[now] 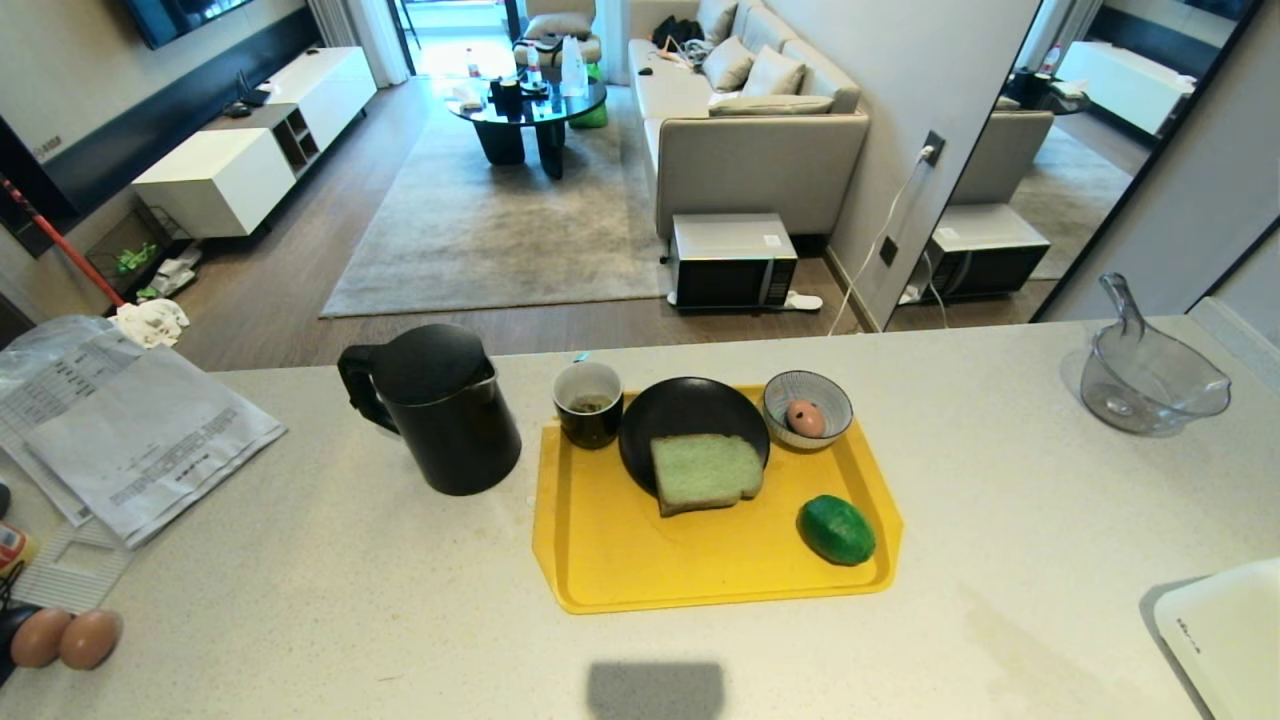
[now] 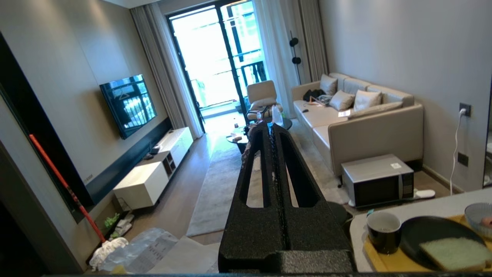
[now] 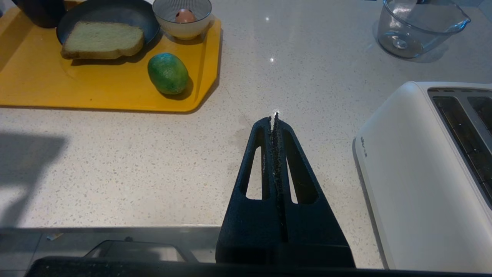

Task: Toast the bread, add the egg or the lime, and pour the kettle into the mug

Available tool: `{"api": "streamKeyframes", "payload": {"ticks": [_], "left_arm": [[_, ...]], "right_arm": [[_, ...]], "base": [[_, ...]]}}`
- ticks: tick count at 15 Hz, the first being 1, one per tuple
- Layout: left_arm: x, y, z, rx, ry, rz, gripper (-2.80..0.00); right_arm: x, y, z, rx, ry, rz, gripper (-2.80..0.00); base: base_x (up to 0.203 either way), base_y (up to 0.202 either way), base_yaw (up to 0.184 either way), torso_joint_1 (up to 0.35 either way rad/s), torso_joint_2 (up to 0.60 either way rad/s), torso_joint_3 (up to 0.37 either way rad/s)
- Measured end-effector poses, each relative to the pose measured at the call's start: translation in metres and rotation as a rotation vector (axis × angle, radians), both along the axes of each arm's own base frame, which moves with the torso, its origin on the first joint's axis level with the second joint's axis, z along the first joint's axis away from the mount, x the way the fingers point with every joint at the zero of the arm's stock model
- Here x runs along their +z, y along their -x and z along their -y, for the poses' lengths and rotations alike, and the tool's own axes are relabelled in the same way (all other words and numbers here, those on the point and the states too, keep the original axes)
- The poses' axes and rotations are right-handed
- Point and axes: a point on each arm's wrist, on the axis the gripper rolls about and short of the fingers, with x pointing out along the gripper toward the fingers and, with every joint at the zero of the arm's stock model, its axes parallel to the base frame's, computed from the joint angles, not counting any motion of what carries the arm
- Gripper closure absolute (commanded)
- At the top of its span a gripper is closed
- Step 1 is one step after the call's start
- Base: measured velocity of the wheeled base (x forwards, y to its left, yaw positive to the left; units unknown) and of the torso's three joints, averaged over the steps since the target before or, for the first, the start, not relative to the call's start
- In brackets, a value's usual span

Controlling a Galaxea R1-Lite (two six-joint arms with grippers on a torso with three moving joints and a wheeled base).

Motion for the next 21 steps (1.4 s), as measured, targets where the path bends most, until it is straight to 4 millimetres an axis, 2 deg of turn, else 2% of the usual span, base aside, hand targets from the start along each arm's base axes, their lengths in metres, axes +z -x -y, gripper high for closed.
{"api": "streamKeyframes", "payload": {"ticks": [3,6,9,14,18,21], "left_arm": [[-0.031,-0.007,-0.001,0.027,-0.033,-0.041,0.00],[-0.057,-0.024,-0.003,0.080,-0.064,-0.093,0.00],[-0.082,-0.059,-0.003,0.082,-0.068,-0.201,0.00],[-0.140,-0.124,-0.003,0.062,-0.062,-0.327,0.00],[-0.179,-0.151,-0.003,0.035,-0.064,-0.338,0.00],[-0.199,-0.159,-0.002,-0.020,-0.036,-0.410,0.00]], "right_arm": [[0.000,0.000,0.000,0.000,0.000,0.000,0.00],[0.000,0.000,0.000,-0.001,0.000,0.000,0.00],[0.000,0.000,0.000,0.000,0.000,0.000,0.00],[0.000,0.000,0.000,0.000,-0.001,0.000,0.00],[0.000,0.000,0.000,0.000,0.000,0.000,0.00],[0.000,0.000,0.000,0.000,0.000,0.000,0.00]], "base": [[0.000,0.000,0.000,0.000,0.00,0.000],[0.000,0.000,0.000,0.000,0.00,0.000],[0.000,0.000,0.000,0.000,0.00,0.000],[0.000,0.000,0.000,0.000,0.00,0.000],[0.000,0.000,0.000,0.000,0.00,0.000],[0.000,0.000,0.000,0.000,0.00,0.000]]}}
